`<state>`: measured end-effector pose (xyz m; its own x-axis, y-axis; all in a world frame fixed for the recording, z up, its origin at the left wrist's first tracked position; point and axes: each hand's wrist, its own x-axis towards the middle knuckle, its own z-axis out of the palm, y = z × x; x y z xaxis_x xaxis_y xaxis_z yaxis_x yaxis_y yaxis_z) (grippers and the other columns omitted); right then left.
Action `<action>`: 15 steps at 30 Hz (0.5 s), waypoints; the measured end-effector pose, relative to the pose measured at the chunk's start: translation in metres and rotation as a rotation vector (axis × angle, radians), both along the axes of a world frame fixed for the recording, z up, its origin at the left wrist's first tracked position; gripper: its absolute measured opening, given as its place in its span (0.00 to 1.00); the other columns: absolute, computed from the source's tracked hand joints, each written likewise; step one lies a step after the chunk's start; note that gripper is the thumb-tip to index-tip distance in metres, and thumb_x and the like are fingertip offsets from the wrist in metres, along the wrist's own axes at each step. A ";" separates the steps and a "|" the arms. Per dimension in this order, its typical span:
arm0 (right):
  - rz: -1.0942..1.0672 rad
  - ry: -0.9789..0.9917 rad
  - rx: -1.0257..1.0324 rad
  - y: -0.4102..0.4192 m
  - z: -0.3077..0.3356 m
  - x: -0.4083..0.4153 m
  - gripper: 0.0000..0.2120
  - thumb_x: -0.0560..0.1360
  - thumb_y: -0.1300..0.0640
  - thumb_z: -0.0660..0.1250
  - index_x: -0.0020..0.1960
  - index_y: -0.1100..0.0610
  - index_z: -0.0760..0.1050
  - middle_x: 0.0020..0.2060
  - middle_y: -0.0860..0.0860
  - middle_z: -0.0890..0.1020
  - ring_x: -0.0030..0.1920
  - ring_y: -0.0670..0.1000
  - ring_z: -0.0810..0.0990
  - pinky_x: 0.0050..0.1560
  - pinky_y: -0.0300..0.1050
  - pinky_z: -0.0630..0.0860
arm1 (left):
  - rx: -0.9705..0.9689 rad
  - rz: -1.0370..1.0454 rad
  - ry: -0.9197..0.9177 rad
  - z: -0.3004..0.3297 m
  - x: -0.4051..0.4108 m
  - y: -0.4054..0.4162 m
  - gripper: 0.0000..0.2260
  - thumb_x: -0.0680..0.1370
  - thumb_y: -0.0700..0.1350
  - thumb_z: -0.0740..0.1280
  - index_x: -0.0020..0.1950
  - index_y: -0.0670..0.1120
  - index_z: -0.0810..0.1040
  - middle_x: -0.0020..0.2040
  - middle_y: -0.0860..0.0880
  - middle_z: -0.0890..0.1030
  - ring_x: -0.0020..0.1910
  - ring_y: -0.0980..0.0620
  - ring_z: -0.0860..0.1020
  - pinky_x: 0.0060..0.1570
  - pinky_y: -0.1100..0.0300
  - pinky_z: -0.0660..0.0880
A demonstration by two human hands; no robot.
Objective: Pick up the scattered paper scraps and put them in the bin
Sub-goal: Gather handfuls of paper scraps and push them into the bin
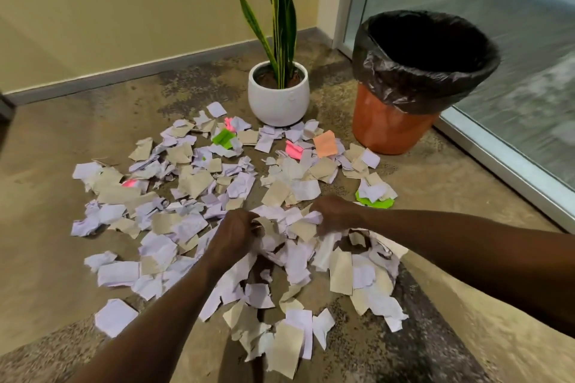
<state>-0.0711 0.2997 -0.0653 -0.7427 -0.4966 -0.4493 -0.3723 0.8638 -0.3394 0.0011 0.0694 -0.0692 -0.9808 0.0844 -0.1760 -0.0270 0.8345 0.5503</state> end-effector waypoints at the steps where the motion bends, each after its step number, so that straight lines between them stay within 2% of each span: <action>1: -0.037 -0.034 0.008 0.002 0.004 -0.003 0.20 0.70 0.56 0.77 0.57 0.64 0.79 0.55 0.61 0.80 0.52 0.58 0.78 0.43 0.41 0.64 | 0.005 0.029 -0.003 0.002 -0.002 -0.001 0.10 0.73 0.30 0.68 0.51 0.37 0.84 0.48 0.44 0.84 0.45 0.48 0.81 0.39 0.75 0.71; 3: -0.110 -0.078 -0.026 0.005 0.012 -0.008 0.17 0.68 0.56 0.79 0.51 0.62 0.79 0.52 0.59 0.79 0.49 0.55 0.74 0.43 0.44 0.67 | -0.029 0.069 -0.007 0.006 -0.006 -0.001 0.06 0.73 0.32 0.69 0.48 0.36 0.84 0.46 0.40 0.85 0.44 0.44 0.82 0.32 0.71 0.66; 4: -0.144 -0.090 -0.051 0.006 0.017 -0.009 0.16 0.67 0.56 0.79 0.49 0.62 0.78 0.50 0.58 0.78 0.48 0.54 0.74 0.43 0.45 0.68 | -0.054 0.082 -0.015 0.009 -0.008 -0.001 0.05 0.74 0.34 0.70 0.48 0.36 0.83 0.47 0.39 0.84 0.45 0.42 0.81 0.34 0.65 0.65; 7: -0.255 -0.145 -0.126 0.008 0.036 -0.014 0.18 0.68 0.59 0.78 0.52 0.67 0.79 0.49 0.61 0.80 0.44 0.55 0.76 0.40 0.45 0.70 | -0.051 0.141 0.008 0.021 -0.015 0.001 0.08 0.77 0.40 0.68 0.50 0.37 0.83 0.49 0.38 0.84 0.46 0.41 0.80 0.35 0.60 0.63; 9: -0.301 -0.155 -0.187 0.011 0.050 -0.019 0.15 0.67 0.60 0.78 0.48 0.68 0.79 0.42 0.61 0.80 0.39 0.55 0.75 0.37 0.44 0.68 | -0.023 0.198 -0.007 0.042 -0.019 0.005 0.09 0.79 0.41 0.65 0.51 0.37 0.83 0.51 0.38 0.84 0.46 0.41 0.79 0.37 0.58 0.66; 12: -0.379 -0.139 -0.280 0.016 0.071 -0.025 0.13 0.68 0.62 0.78 0.46 0.68 0.80 0.36 0.57 0.78 0.31 0.52 0.73 0.28 0.41 0.67 | 0.004 0.266 -0.010 0.072 -0.028 0.012 0.11 0.80 0.40 0.62 0.55 0.36 0.81 0.56 0.35 0.81 0.54 0.37 0.78 0.49 0.52 0.73; 14: -0.455 -0.137 -0.363 0.021 0.087 -0.027 0.12 0.69 0.63 0.78 0.49 0.66 0.81 0.37 0.56 0.79 0.30 0.51 0.74 0.25 0.38 0.68 | 0.069 0.339 -0.016 0.087 -0.040 0.017 0.12 0.80 0.38 0.62 0.60 0.35 0.78 0.59 0.35 0.79 0.58 0.37 0.77 0.51 0.52 0.74; 15: -0.494 -0.141 -0.405 0.024 0.095 -0.030 0.13 0.69 0.64 0.77 0.52 0.65 0.81 0.39 0.56 0.80 0.32 0.51 0.75 0.27 0.38 0.70 | 0.182 0.417 -0.048 0.091 -0.049 0.019 0.13 0.79 0.37 0.63 0.62 0.34 0.76 0.60 0.35 0.79 0.59 0.37 0.78 0.50 0.52 0.76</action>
